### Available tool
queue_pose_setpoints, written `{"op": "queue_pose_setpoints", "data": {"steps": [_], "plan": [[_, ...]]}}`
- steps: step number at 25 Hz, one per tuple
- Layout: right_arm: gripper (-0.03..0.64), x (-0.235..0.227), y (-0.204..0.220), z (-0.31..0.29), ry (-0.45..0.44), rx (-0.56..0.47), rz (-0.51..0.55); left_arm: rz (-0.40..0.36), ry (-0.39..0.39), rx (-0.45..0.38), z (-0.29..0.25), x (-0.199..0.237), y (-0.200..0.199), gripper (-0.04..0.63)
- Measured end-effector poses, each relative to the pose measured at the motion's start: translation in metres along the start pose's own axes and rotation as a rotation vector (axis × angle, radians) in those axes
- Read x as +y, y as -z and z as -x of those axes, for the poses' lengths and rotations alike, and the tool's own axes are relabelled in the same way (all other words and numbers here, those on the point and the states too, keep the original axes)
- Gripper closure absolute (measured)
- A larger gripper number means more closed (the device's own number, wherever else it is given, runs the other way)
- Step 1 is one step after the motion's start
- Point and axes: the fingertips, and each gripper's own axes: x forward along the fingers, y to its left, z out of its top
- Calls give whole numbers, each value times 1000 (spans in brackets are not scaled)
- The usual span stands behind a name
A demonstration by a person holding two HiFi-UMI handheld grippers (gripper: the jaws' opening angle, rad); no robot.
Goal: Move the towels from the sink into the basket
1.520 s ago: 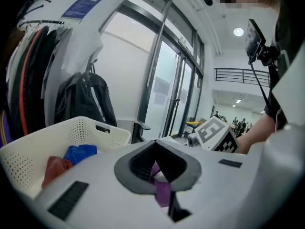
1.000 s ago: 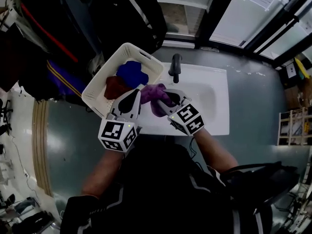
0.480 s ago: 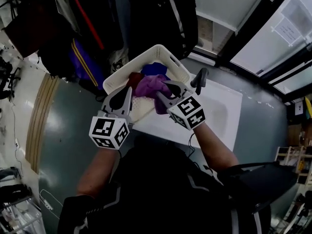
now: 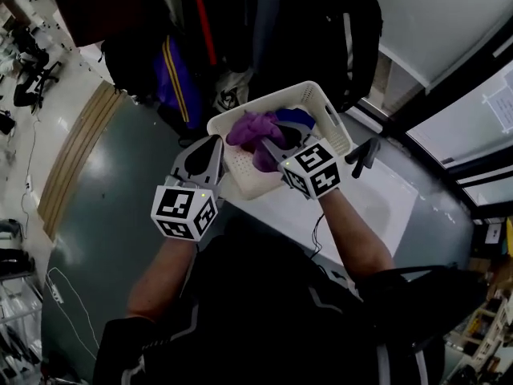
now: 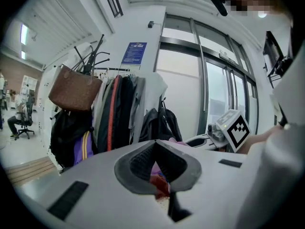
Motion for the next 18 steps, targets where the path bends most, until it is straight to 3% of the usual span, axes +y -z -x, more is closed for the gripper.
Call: {"op": "queue_pose_setpoints", "data": {"steps": [6,18], "plan": [[514,9,13,-46,-72,77,-29,28,-75,12,5,32,8,589],[513,16,78,-123,-130,306,-37,90,-118,55,-6,71,33,589]]}}
